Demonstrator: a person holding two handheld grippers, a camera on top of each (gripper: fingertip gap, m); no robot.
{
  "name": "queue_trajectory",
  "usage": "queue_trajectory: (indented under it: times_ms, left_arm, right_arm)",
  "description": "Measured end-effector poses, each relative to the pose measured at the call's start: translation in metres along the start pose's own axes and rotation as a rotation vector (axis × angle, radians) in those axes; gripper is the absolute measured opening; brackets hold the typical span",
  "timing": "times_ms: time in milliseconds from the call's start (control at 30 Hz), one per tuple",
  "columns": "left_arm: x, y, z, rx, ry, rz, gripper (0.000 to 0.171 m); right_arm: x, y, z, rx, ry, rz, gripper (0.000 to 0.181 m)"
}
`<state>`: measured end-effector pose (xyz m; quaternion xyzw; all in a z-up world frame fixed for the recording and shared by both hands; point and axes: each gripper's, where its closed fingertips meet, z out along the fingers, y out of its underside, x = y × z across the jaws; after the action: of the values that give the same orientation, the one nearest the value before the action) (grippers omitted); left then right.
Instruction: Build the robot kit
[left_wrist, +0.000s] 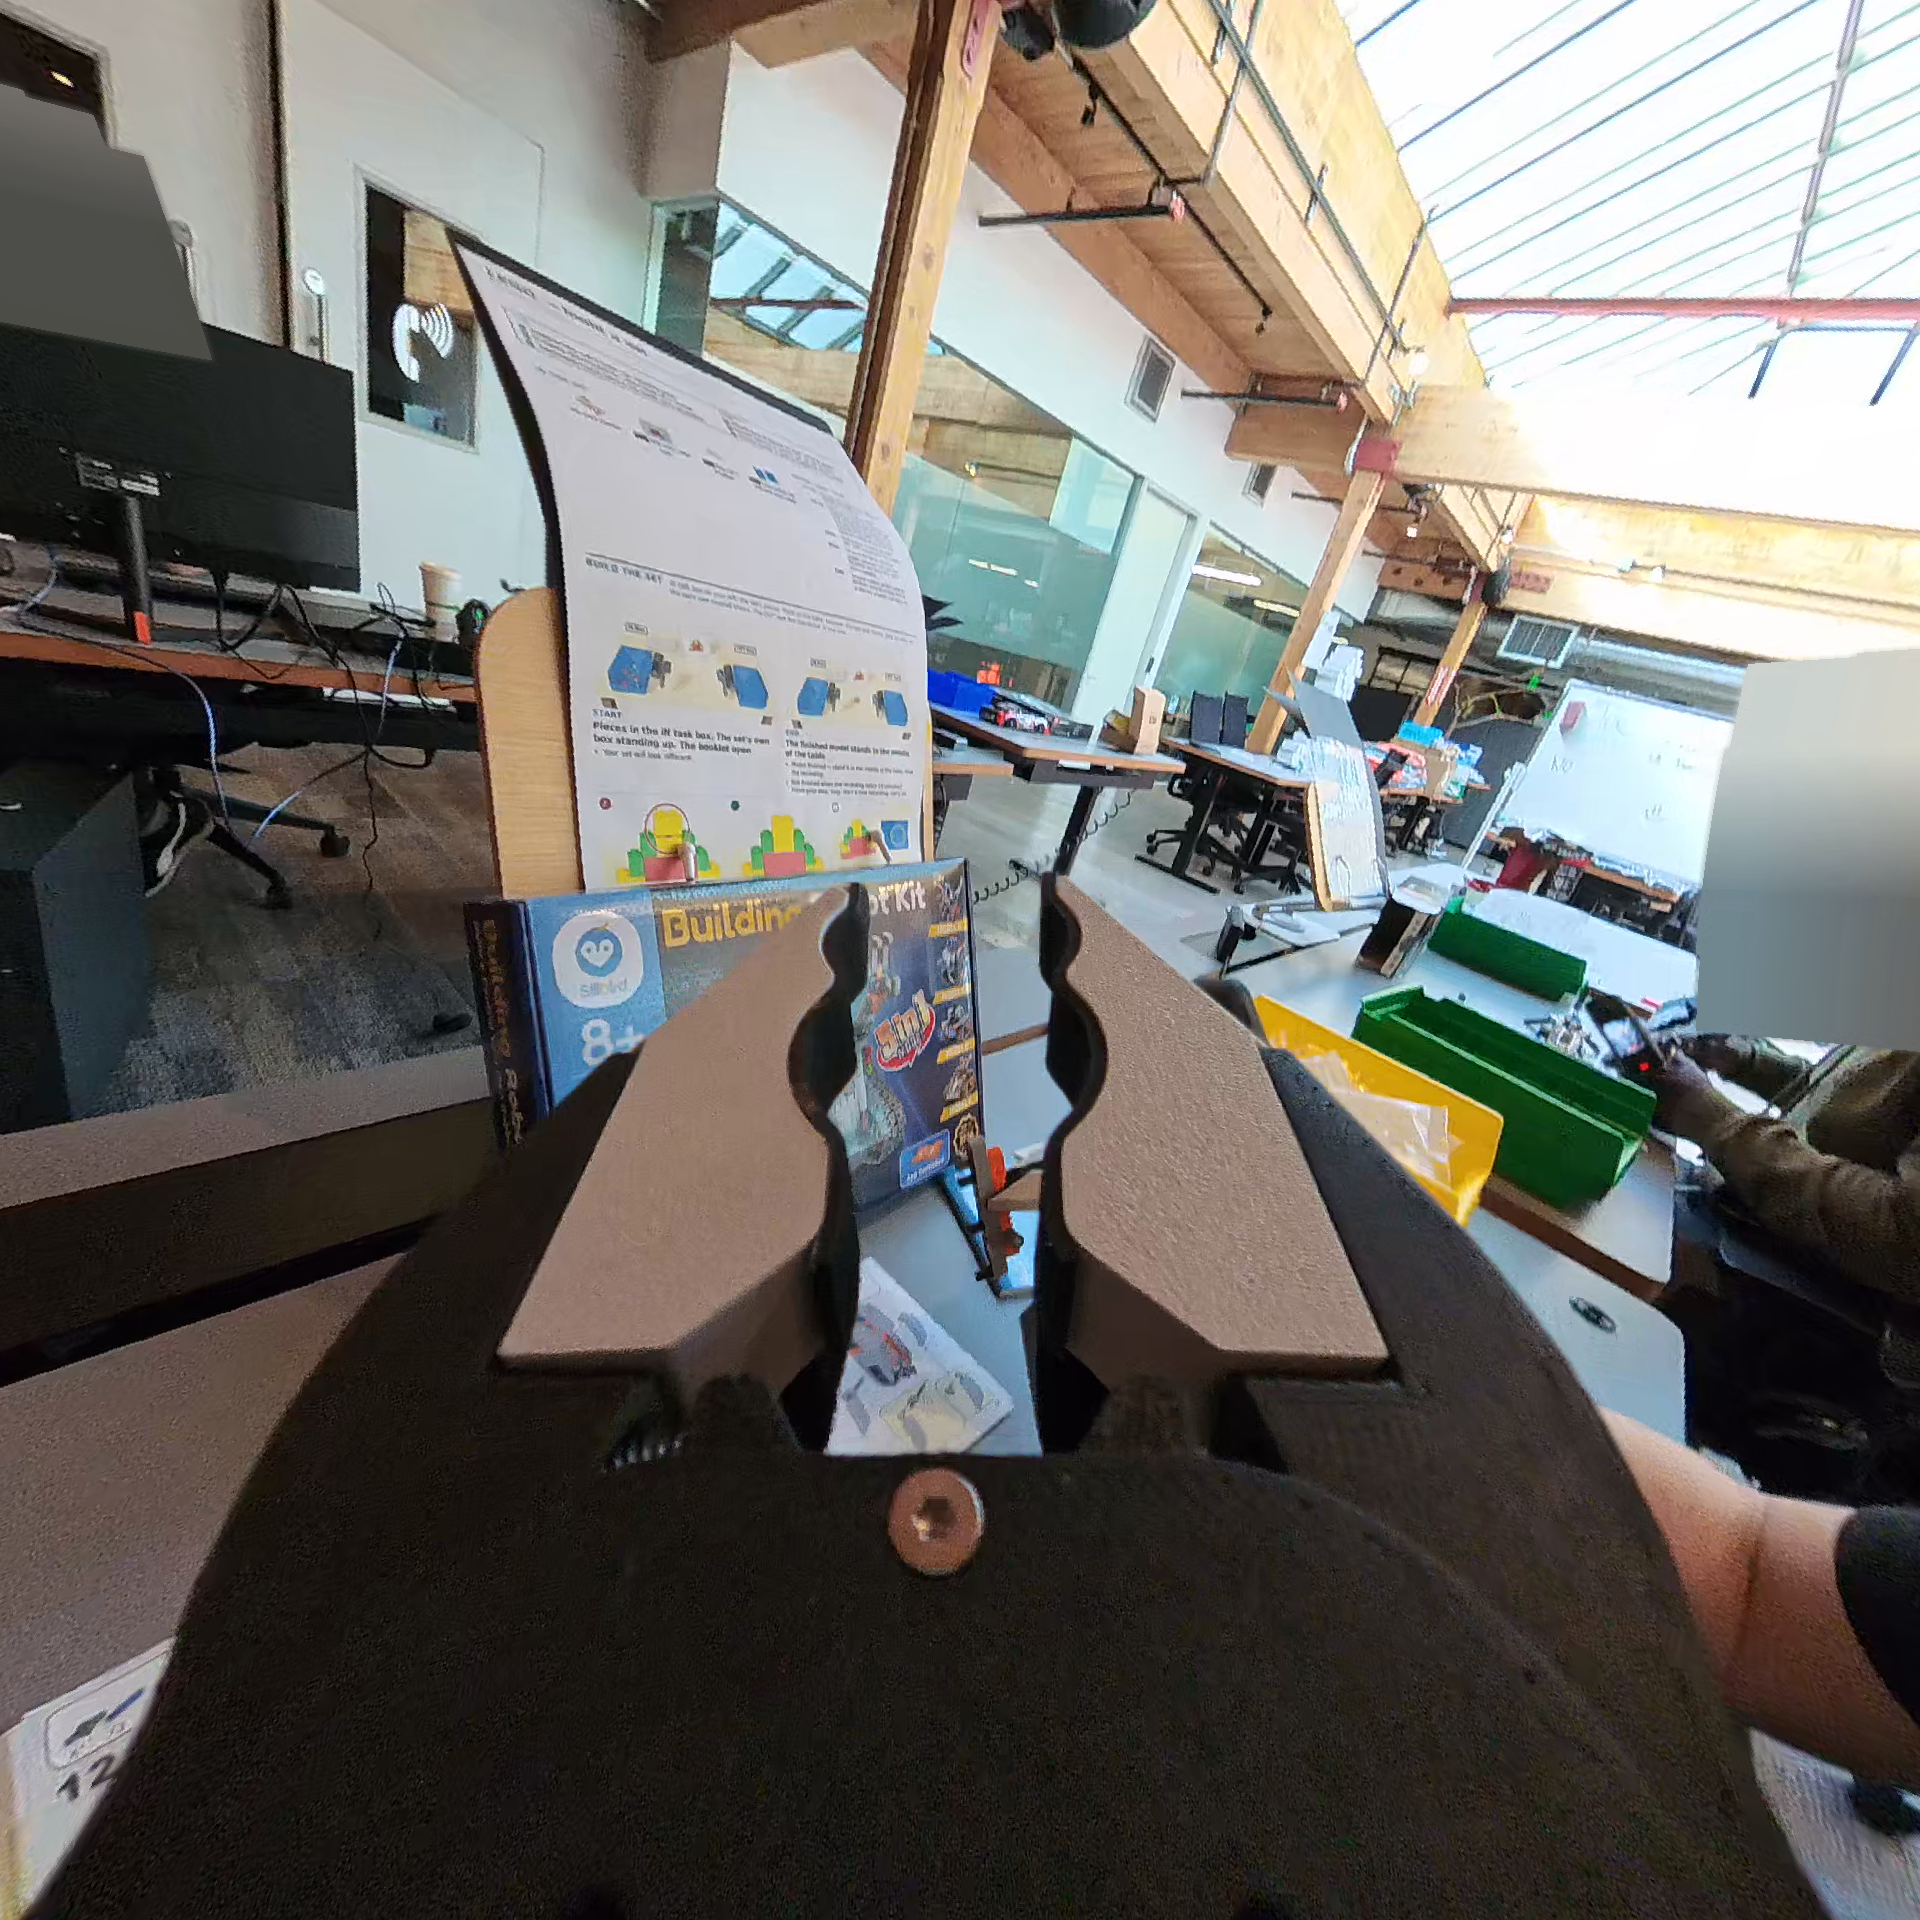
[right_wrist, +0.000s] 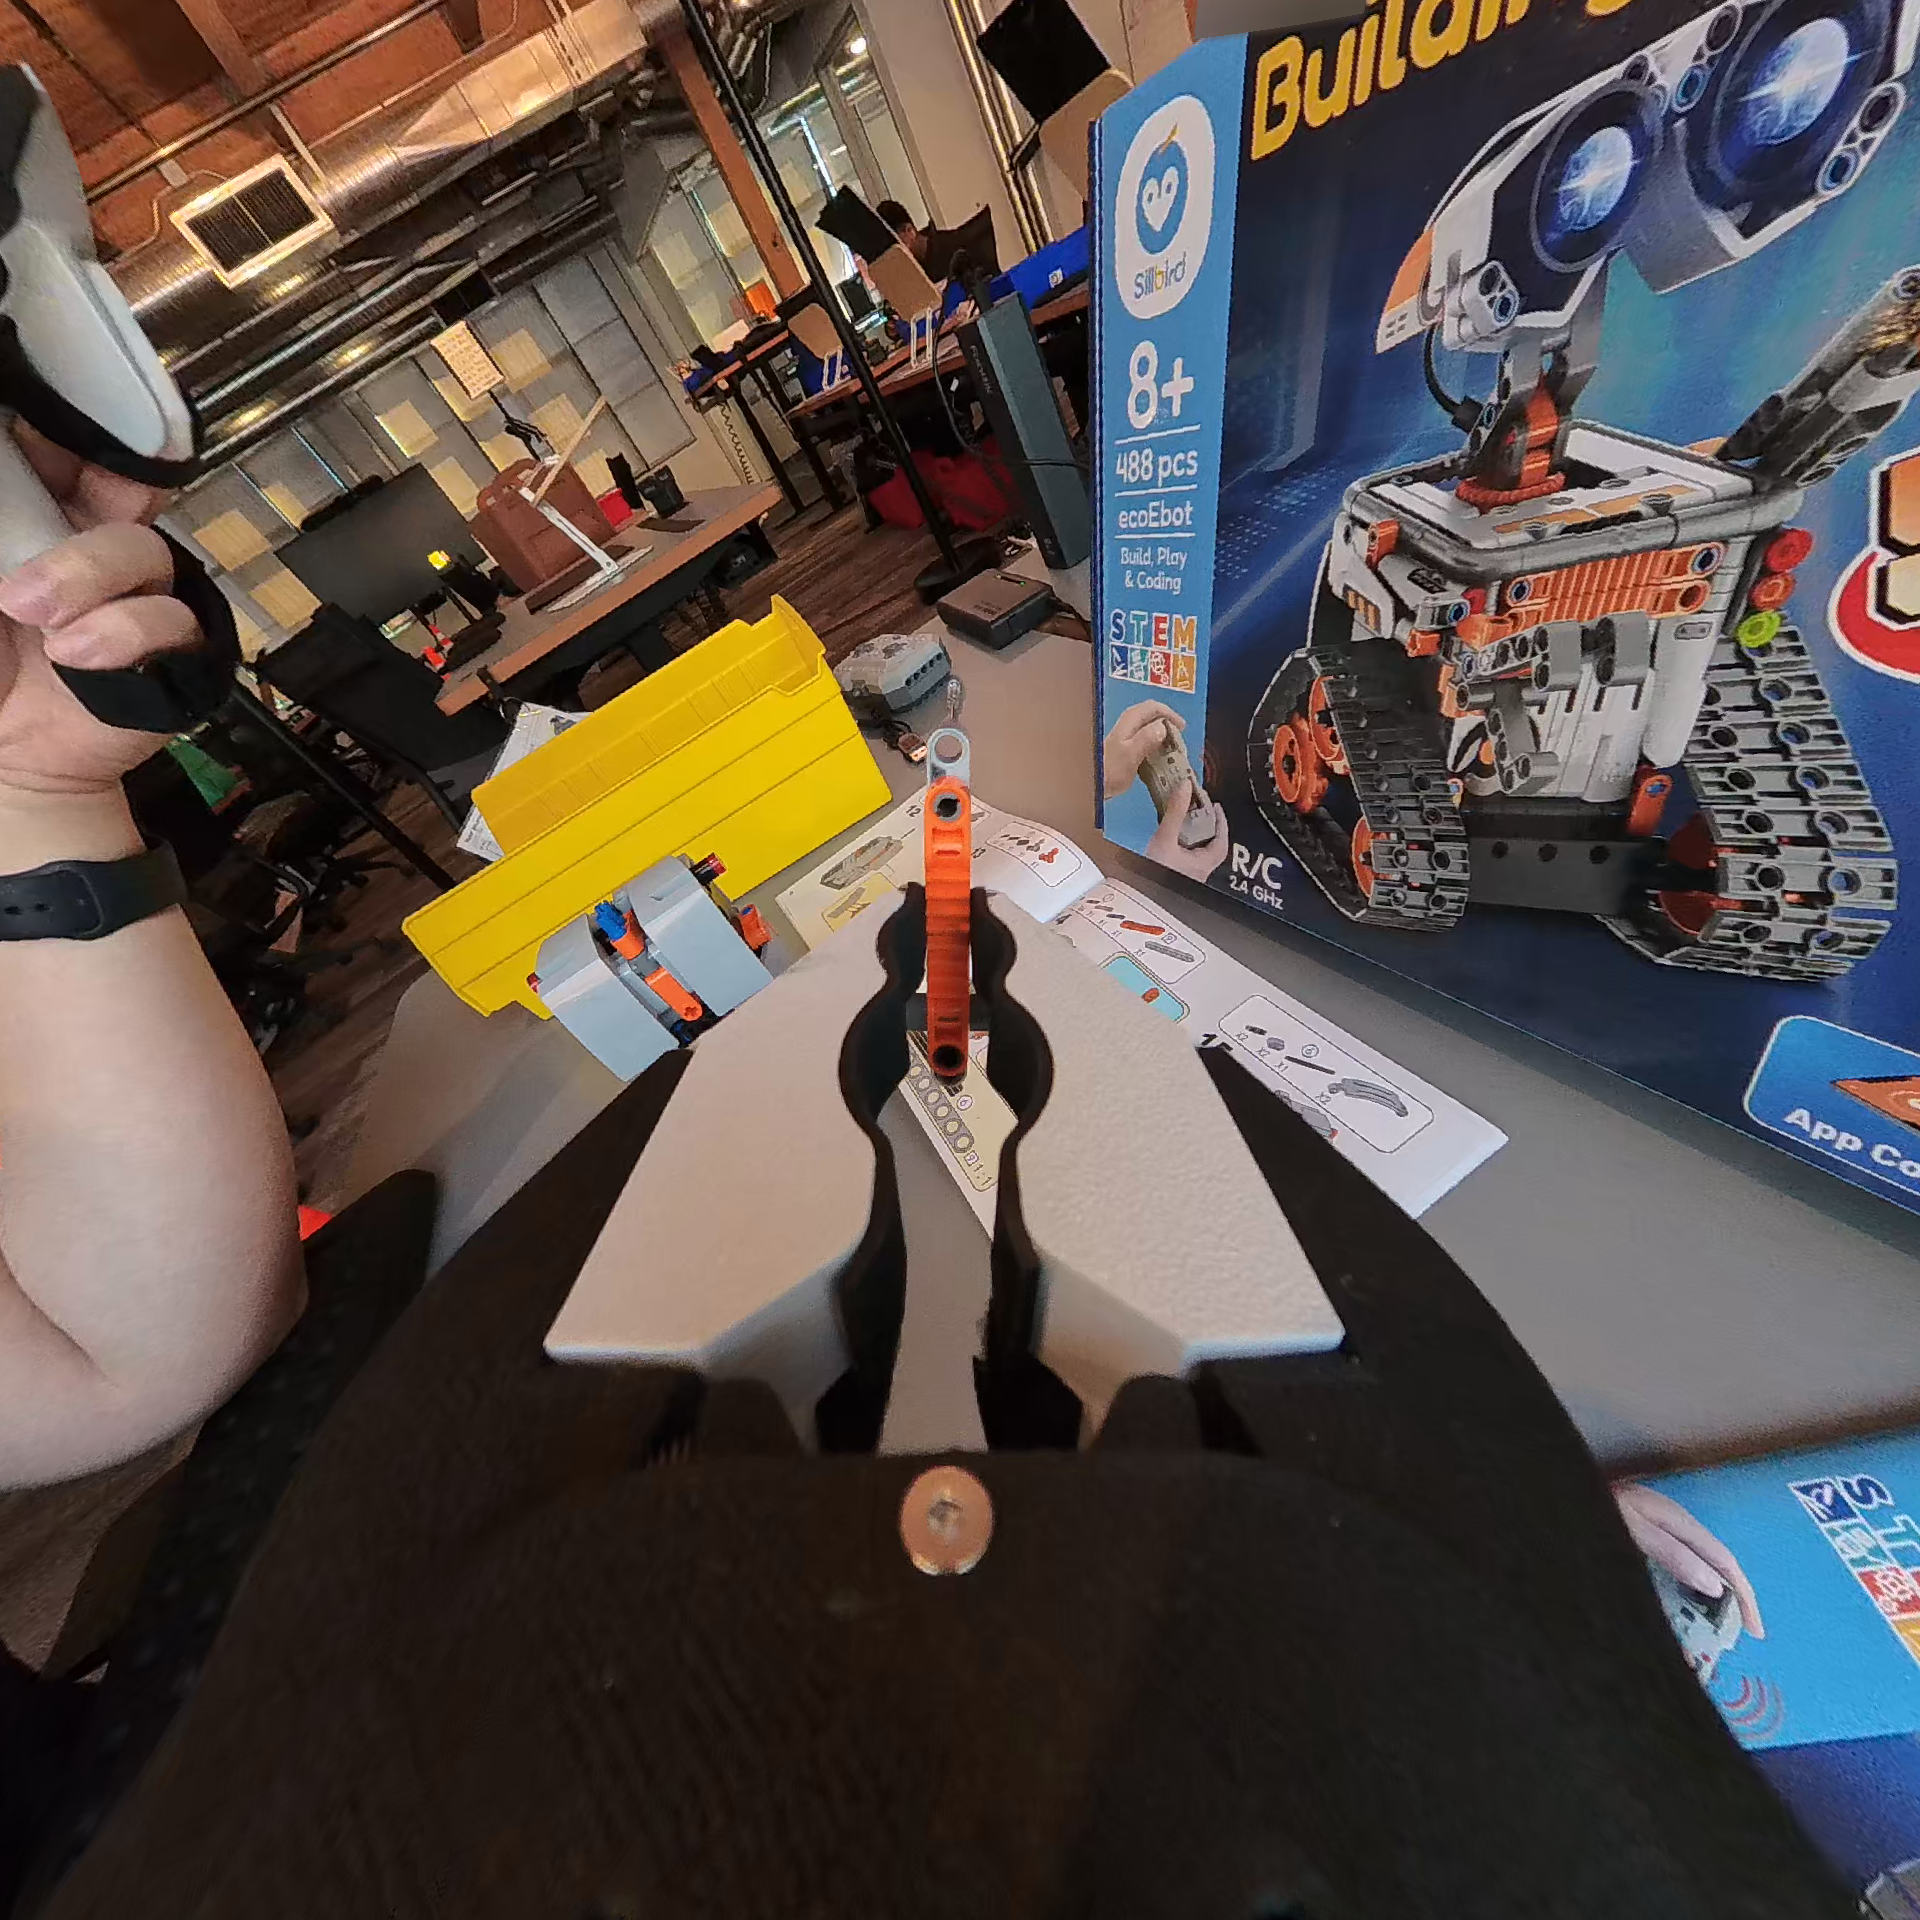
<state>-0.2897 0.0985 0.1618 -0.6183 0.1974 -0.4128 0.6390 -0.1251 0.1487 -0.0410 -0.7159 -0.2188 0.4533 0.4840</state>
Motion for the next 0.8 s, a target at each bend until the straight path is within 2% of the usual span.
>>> queue_trajectory:
  times_ms: [100, 167, 267, 300, 333, 400, 433, 500, 533, 633, 700, 800]
  left_arm:
    - [-0.004, 0.015, 0.001, -0.115, -0.05, 0.061, 0.029]
    - [-0.018, 0.03, -0.005, -0.233, -0.174, 0.114, 0.029]
    - [-0.035, 0.079, -0.022, -0.56, -0.335, 0.133, 0.044]
    - [-0.037, 0.093, -0.025, -0.643, -0.359, 0.134, 0.042]
    - [-0.036, 0.103, -0.025, -0.705, -0.365, 0.139, 0.029]
    - [-0.033, 0.124, -0.019, -0.799, -0.344, 0.145, 0.024]
    - [-0.032, 0.138, -0.02, -0.87, -0.338, 0.134, 0.03]
    - [-0.035, 0.171, -0.028, -1.054, -0.353, 0.093, 0.061]
    - [-0.036, 0.185, -0.033, -1.136, -0.357, 0.066, 0.071]
    - [-0.035, 0.214, -0.04, -1.303, -0.355, 0.026, 0.076]
    - [-0.035, 0.224, -0.04, -1.355, -0.36, 0.04, 0.073]
    - [-0.039, 0.234, -0.044, -1.418, -0.402, 0.063, 0.082]
  right_arm:
    - [0.0, 0.001, 0.0, -0.004, 0.001, -0.002, 0.005]
    - [0.001, 0.001, 0.0, -0.005, 0.002, -0.003, 0.005]
    - [0.001, 0.0, -0.001, -0.005, 0.004, -0.006, 0.005]
    - [0.001, 0.0, -0.001, -0.005, 0.005, -0.006, 0.005]
    - [0.001, 0.0, -0.001, -0.006, 0.004, -0.005, 0.005]
    - [0.001, 0.0, -0.002, -0.006, 0.003, -0.003, 0.005]
    - [0.001, 0.0, -0.002, -0.005, 0.002, -0.003, 0.005]
    - [0.0, -0.001, -0.002, -0.005, 0.001, -0.006, 0.005]
    - [0.0, -0.002, -0.003, -0.004, 0.002, -0.008, 0.005]
    - [0.001, -0.003, -0.004, -0.003, 0.003, -0.009, 0.005]
    - [0.002, -0.003, -0.004, -0.003, 0.003, -0.005, 0.005]
    - [0.002, -0.003, -0.004, -0.001, 0.002, -0.004, 0.005]
